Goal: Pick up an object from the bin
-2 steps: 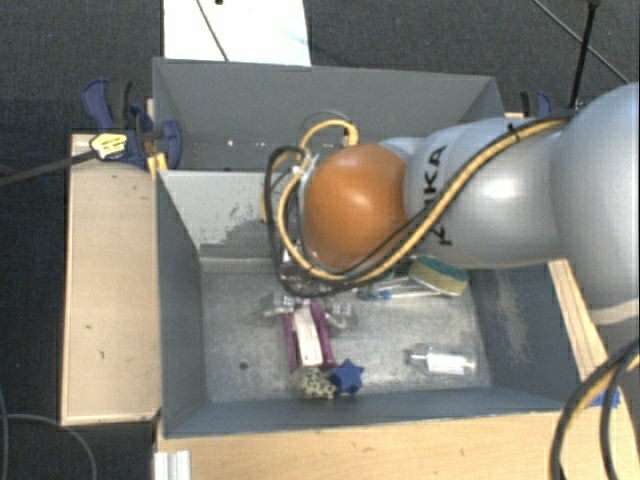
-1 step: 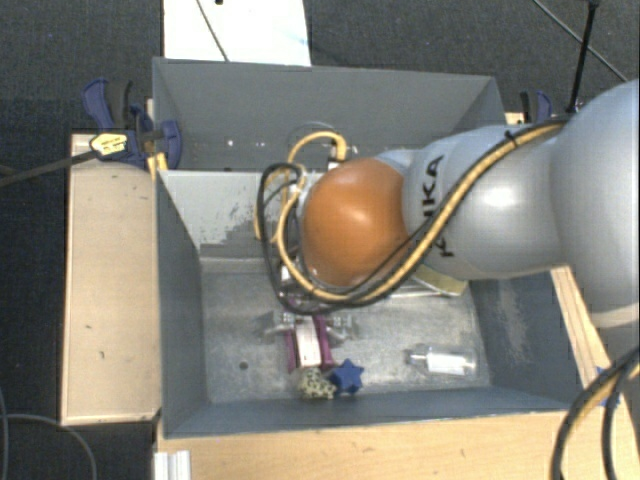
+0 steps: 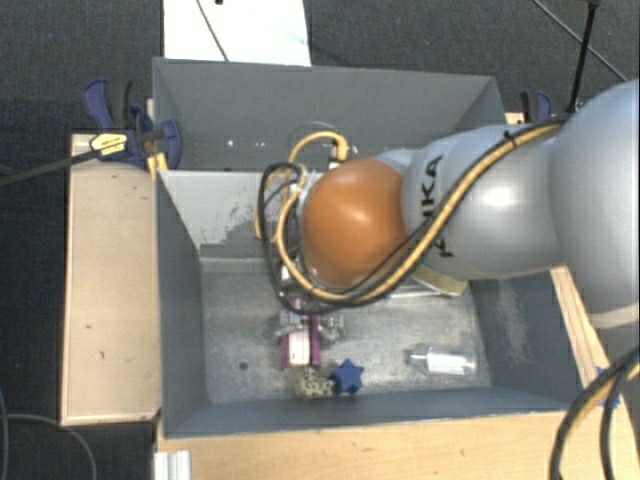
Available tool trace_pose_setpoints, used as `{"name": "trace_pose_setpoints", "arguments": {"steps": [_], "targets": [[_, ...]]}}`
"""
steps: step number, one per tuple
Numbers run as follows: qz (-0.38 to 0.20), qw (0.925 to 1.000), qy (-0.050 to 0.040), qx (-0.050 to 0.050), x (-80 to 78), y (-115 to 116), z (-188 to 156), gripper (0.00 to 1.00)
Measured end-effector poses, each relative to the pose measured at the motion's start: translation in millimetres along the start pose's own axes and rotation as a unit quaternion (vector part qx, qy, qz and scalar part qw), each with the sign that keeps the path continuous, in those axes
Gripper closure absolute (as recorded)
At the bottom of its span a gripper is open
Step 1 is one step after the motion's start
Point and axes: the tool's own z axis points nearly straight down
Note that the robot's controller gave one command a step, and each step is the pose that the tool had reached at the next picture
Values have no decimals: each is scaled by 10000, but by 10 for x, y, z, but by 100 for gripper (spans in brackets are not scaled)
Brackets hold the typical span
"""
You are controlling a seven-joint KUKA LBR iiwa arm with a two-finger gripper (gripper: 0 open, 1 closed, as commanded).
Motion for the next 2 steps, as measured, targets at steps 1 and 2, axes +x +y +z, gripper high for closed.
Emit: {"name": "trace_pose_setpoints", "arguments": {"steps": [1, 2], "targets": [[48, 10000, -23, 54, -9, -15, -889, 100], [115, 9999, -16, 31, -14, -19, -1100, 100]]}}
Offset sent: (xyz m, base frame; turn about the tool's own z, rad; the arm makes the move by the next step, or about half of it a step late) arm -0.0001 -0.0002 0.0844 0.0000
